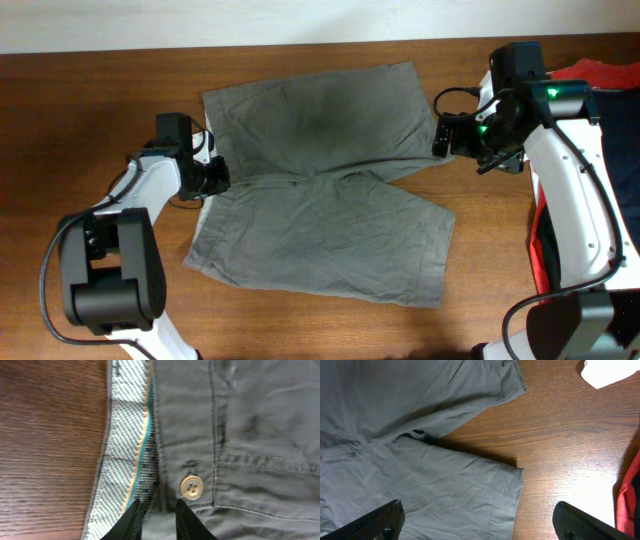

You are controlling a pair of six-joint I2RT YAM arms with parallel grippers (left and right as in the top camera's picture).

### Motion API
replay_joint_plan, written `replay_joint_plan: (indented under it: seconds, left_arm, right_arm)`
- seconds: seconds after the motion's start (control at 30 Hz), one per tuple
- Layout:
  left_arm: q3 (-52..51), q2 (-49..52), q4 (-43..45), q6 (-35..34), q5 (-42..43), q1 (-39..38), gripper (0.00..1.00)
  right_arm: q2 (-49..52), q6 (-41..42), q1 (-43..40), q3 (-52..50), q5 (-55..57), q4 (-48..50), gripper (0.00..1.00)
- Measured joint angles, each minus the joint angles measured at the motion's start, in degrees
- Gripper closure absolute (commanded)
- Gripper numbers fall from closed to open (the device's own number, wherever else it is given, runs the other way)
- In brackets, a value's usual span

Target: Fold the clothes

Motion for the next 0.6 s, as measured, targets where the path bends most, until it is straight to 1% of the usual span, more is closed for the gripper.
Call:
replay_joint_plan:
  seconds: [0.03, 0.07, 0.3, 0.4, 0.43, 0.47, 0.5, 0.53, 0.6]
  left_arm:
    - [0.0, 0.0, 0.3, 0.0, 0.6, 0.0, 0.73]
    - [0.0, 0.0, 0.6, 0.0, 1.5, 0.0, 0.72]
    - [0.0, 0.0, 0.5, 0.0, 2.7, 0.0, 0.73]
    - [0.0, 0.1, -2.3, 0.0, 2.0, 0.0, 0.73]
    - [0.0, 0.1, -2.7, 0.0, 1.6, 0.0, 0.90]
    - [0.0, 0.1, -2.9, 0.0, 1.4, 0.0, 0.97]
    - [0.0, 0.1, -2.8, 0.0, 1.2, 0.0, 0.96]
    - [0.0, 0.1, -2.7, 0.0, 1.0, 0.0, 0.82]
    - [0.2, 0.1, -3.1, 0.1, 0.9, 0.0, 0.81]
  right_arm:
    - [0.0, 0.0, 0.0, 0.0, 0.0, 0.0, 0.02]
    - [0.0, 0.0, 0.0, 0.0, 0.0, 0.0, 0.02]
    - [0.0, 0.0, 0.0, 0.0, 0.0, 0.0, 0.02]
    - [0.0, -0.1, 0.0, 0.0, 0.0, 0.0, 0.02]
    - [0.0, 0.0, 0.0, 0.0, 0.0, 0.0, 0.02]
    - [0.0, 0.0, 0.0, 0.0, 0.0, 0.0, 0.02]
    - [0.0, 0.0, 0.0, 0.0, 0.0, 0.0, 0.02]
    - [0.0, 0.0, 0.0, 0.0, 0.0, 0.0, 0.01]
    - [0.0, 0.0, 0.0, 0.0, 0.0, 0.0, 0.02]
